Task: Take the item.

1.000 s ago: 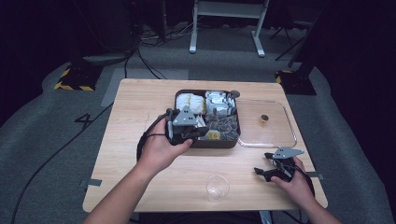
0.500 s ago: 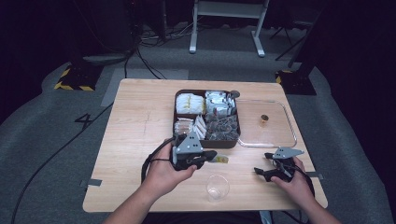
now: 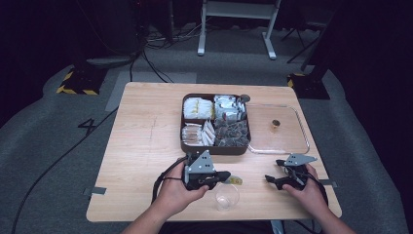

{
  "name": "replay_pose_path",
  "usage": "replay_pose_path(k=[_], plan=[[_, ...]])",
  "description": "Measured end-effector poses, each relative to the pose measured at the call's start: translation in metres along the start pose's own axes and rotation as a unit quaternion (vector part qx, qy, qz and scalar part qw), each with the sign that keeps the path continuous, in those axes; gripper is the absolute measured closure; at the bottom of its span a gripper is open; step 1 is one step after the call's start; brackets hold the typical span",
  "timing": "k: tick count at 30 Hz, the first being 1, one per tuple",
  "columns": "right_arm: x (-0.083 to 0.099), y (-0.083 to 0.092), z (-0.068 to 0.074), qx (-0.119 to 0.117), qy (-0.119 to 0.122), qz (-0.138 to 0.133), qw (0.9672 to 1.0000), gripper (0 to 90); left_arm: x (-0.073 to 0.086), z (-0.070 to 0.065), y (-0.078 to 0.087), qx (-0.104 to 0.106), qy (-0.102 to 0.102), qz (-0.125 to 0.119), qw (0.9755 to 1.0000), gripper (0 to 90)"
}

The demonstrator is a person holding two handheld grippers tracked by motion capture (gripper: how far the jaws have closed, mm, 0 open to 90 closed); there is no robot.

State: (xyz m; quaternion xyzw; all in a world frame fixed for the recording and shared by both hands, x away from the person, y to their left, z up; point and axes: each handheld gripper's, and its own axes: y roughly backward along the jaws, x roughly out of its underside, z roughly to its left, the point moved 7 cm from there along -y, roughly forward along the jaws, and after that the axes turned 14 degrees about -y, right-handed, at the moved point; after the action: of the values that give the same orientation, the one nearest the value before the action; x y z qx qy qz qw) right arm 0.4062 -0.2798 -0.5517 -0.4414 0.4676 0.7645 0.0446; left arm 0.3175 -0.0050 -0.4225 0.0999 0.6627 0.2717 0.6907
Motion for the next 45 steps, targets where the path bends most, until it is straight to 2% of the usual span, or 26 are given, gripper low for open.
replay_pose_path(k=[14,20,22,24,27,33,34,38,40,41,43,44,45], plan=[[0.000,0.000,0.000,0.000,0.000,0.000,1.0000,16.2,0.008,-0.015,-0.007,0.018,-0.003,-0.001,0.9998,90.0],[0.000,0.000,0.000,0.000,0.000,0.000,1.0000,16.2,0.012,-0.022,-0.011,0.033,0.000,0.006,0.9994,89.9],[0.000,0.000,0.000,0.000,0.000,0.000,1.0000,16.2,0.014,-0.024,-0.014,0.044,0.019,0.003,0.9988,76.1],[0.000,0.000,0.000,0.000,0.000,0.000,1.0000,16.2,0.014,-0.025,-0.015,0.044,0.020,-0.002,0.9988,64.7],[0.000,0.000,0.000,0.001,0.000,0.000,1.0000,16.2,0.013,-0.025,-0.014,0.042,0.018,-0.006,0.9989,59.6],[0.000,0.000,0.000,0.001,-0.001,0.000,1.0000,16.2,0.011,-0.022,-0.011,0.032,0.012,-0.012,0.9994,57.3],[0.000,0.000,0.000,0.001,-0.001,0.000,1.0000,16.2,0.010,-0.019,-0.009,0.023,0.009,-0.014,0.9996,56.4],[0.000,0.000,0.000,0.001,-0.001,0.000,1.0000,16.2,0.009,-0.015,-0.003,0.014,0.000,-0.015,0.9998,54.9],[0.000,0.000,0.000,0.001,-0.001,0.000,1.0000,16.2,0.009,-0.010,0.003,0.000,0.000,-0.015,0.9999,52.6],[0.000,0.000,0.000,0.001,-0.001,0.000,1.0000,16.2,0.009,-0.010,0.003,0.000,0.000,-0.015,0.9999,51.5],[0.000,0.000,0.000,0.001,-0.001,0.000,1.0000,16.2,0.012,-0.002,0.012,-0.021,0.002,-0.010,0.9997,50.3],[0.000,0.000,0.000,0.001,-0.001,0.000,1.0000,16.2,0.012,-0.002,0.012,-0.021,0.002,-0.010,0.9997,49.8],[0.000,0.000,0.000,0.001,-0.001,0.000,1.0000,16.2,0.015,0.004,0.018,-0.037,0.005,-0.009,0.9993,49.4]])
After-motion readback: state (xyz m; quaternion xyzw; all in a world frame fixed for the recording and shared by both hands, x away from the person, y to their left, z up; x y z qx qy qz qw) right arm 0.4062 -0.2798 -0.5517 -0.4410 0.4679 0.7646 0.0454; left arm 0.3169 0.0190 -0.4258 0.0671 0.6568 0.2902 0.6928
